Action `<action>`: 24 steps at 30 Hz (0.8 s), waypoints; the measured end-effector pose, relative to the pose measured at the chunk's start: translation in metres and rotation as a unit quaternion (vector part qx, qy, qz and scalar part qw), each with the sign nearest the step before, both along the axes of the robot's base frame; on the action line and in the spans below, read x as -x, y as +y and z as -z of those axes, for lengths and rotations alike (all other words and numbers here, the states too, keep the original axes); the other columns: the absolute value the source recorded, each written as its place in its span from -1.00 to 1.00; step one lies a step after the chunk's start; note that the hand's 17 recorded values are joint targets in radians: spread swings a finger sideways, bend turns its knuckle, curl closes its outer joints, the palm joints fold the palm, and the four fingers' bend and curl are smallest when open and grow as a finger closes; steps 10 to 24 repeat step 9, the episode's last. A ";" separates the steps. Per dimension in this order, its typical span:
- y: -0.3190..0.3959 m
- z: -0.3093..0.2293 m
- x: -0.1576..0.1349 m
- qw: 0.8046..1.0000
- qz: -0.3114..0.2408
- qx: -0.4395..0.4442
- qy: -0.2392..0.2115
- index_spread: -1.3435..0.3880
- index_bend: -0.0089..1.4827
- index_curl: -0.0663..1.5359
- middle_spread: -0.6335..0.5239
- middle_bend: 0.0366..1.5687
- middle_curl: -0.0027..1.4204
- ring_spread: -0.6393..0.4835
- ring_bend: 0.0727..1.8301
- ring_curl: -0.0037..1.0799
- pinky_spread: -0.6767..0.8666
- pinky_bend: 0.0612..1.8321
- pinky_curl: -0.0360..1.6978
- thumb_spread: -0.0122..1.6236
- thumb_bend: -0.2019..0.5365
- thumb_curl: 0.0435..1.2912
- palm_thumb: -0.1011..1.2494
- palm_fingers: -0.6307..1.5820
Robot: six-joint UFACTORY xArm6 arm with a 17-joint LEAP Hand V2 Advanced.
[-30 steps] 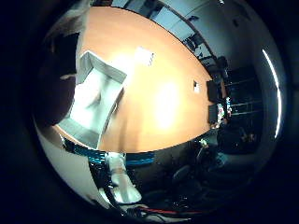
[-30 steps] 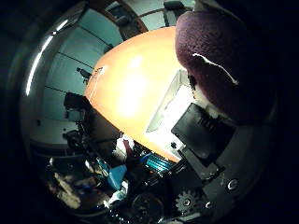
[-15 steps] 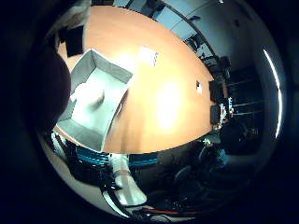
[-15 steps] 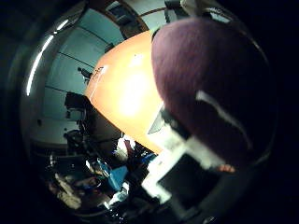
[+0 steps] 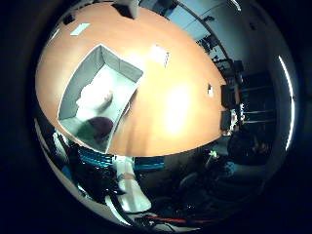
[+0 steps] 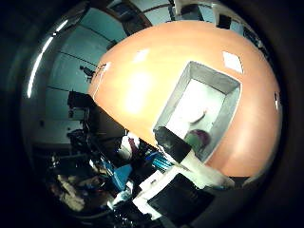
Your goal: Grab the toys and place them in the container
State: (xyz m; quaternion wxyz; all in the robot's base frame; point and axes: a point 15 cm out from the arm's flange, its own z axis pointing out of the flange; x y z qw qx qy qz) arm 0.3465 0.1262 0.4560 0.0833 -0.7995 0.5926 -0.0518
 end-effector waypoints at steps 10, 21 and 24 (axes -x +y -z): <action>-0.002 -0.002 0.002 1.000 0.001 -0.001 -0.002 0.06 -0.76 -0.49 -0.04 -0.60 -0.45 0.17 -0.45 -0.46 0.57 -0.55 -0.33 0.33 -0.51 -0.60 -0.05 -0.16; -0.002 -0.002 0.002 1.000 0.001 -0.001 -0.002 0.06 -0.76 -0.49 -0.04 -0.60 -0.45 0.17 -0.45 -0.46 0.57 -0.55 -0.33 0.33 -0.51 -0.60 -0.05 -0.16; -0.002 -0.002 0.002 1.000 0.001 -0.001 -0.002 0.06 -0.76 -0.49 -0.04 -0.60 -0.45 0.17 -0.45 -0.46 0.57 -0.55 -0.33 0.33 -0.51 -0.60 -0.05 -0.16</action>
